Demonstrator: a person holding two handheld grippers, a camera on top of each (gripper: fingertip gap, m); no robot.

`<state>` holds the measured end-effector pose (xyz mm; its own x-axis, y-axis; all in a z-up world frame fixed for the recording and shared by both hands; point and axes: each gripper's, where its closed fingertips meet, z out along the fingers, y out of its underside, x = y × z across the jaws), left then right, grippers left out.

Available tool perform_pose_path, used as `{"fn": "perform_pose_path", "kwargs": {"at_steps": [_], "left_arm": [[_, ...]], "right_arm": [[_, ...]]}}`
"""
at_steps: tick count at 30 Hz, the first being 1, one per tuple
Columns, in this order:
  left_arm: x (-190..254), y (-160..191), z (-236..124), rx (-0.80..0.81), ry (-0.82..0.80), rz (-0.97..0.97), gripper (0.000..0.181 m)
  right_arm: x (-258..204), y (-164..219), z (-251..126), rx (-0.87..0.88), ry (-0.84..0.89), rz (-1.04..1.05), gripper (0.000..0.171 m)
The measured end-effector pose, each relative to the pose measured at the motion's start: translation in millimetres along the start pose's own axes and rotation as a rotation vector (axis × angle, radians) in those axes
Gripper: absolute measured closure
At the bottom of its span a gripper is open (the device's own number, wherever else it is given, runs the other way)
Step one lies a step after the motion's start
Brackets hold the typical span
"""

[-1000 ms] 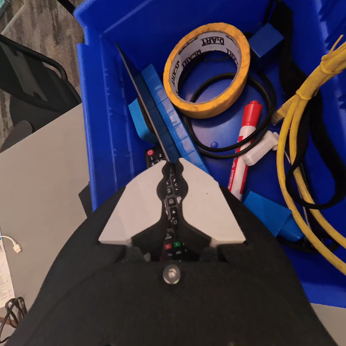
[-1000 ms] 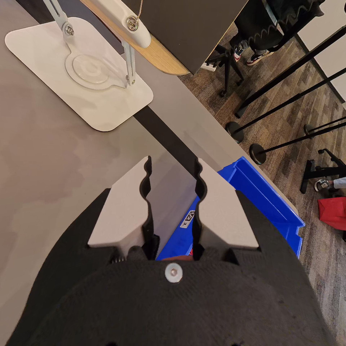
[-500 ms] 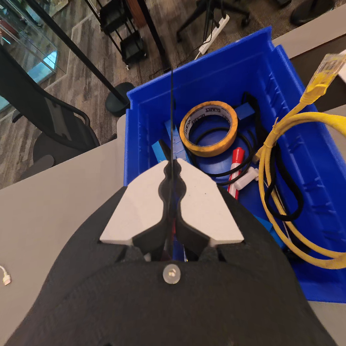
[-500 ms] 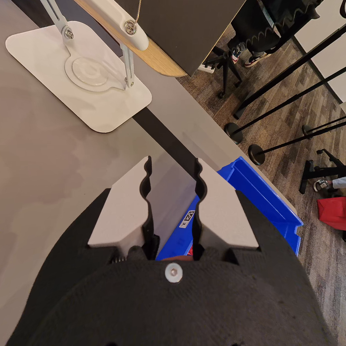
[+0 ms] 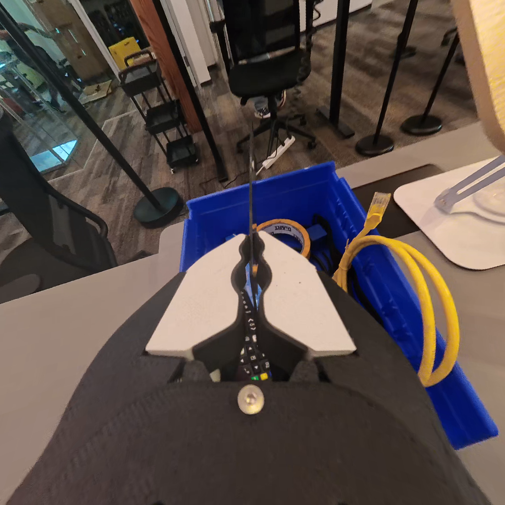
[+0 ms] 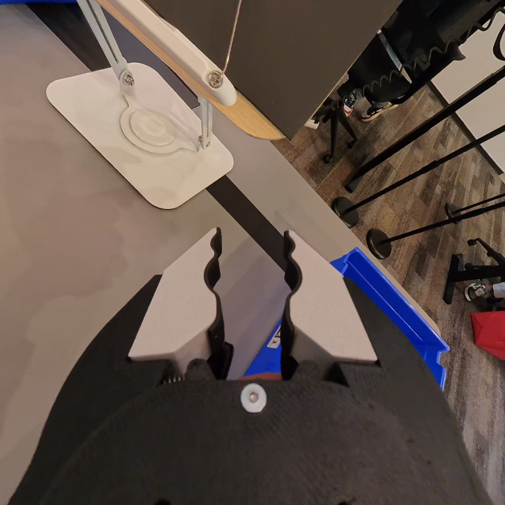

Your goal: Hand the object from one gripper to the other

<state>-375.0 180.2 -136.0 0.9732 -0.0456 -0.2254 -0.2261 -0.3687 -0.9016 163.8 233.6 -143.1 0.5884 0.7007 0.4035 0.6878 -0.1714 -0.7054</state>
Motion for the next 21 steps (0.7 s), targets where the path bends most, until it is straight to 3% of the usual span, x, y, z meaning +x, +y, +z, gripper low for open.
{"fn": "perform_pose_path", "kwargs": {"at_steps": [1,7,13,21], "left_arm": [[-1,-3,-2,0.020,0.001,-0.004,0.180],[5,-40,-24,0.208,0.054,-0.054,0.180],[34,-90,-61,0.407,0.164,-0.067,0.180],[127,-142,-101,0.589,0.459,-0.064,0.180]], "right_arm": [[-2,-3,0,0.011,-0.006,0.000,0.128],[-18,-30,-7,0.139,-0.074,-0.001,0.129],[-45,-79,-26,0.378,-0.189,0.006,0.128],[-94,-136,-42,0.644,-0.413,0.125,0.125]]}}
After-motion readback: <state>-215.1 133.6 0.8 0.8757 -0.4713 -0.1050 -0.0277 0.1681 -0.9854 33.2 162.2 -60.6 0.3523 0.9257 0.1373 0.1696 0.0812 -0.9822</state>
